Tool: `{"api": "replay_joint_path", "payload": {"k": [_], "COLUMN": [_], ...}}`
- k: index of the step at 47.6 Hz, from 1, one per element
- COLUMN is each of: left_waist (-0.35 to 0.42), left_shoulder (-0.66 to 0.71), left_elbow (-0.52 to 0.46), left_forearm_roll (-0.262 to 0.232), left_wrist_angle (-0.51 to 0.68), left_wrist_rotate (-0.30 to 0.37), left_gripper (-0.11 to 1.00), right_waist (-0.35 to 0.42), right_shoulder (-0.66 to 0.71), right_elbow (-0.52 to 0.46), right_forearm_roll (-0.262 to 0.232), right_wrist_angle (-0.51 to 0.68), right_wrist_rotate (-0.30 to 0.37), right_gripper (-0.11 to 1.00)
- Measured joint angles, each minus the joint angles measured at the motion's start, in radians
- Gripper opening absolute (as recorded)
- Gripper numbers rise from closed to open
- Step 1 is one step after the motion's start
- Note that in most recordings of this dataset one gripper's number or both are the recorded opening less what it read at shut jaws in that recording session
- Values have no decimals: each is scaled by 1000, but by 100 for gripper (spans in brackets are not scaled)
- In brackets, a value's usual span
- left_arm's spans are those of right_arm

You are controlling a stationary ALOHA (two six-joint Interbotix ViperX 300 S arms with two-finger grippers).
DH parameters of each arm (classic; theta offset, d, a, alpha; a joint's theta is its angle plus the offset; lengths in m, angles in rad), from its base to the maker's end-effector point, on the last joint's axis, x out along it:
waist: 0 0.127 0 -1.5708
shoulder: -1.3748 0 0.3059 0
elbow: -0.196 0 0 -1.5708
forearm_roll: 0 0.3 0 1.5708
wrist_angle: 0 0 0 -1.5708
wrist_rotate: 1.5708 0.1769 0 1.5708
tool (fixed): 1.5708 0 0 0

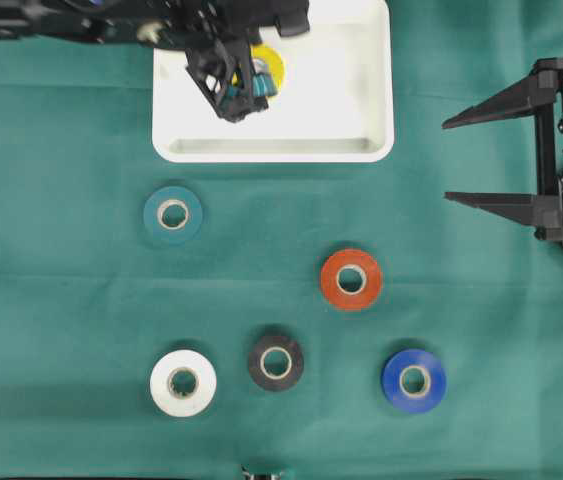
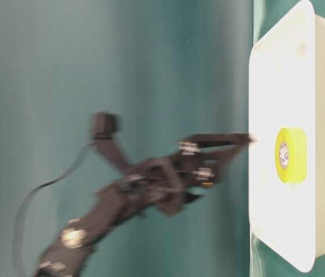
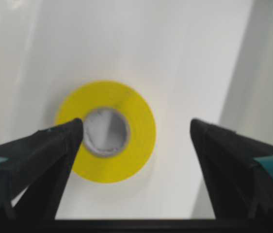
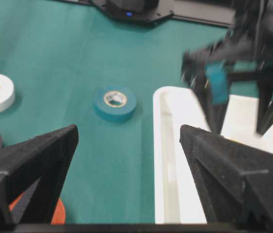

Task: Pick up the tape from a random location and place it into the white case.
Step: 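Open the left gripper to release the yellow roll in the tray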

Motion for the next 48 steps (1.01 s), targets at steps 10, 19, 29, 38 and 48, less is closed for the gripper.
{"api": "replay_joint_path", "payload": {"k": [10, 19, 29, 38, 48], "left_waist": [-9, -21, -26, -28, -26], "left_shoulder": [-127, -192, -230, -229, -229], "left_elbow": [-61, -98, -115, -115, -115], "left_forearm_roll": [2, 0, 2, 2, 2], "left_wrist_angle": [109, 158, 189, 199, 199], "left_wrist_rotate": [15, 46, 46, 46, 46], "left_gripper": [98, 98, 98, 98, 98], "right_waist": [-2, -2, -2, -2, -2], "right_shoulder": [0, 0, 0, 0, 0], "right_elbow": [-2, -5, -9, -12, -14], "right_forearm_roll": [0, 0, 0, -2, 0], "right_wrist_angle": [2, 8, 11, 11, 11], "right_wrist_rotate": [-2, 0, 0, 0, -2], "right_gripper": [92, 92, 92, 92, 92]}}
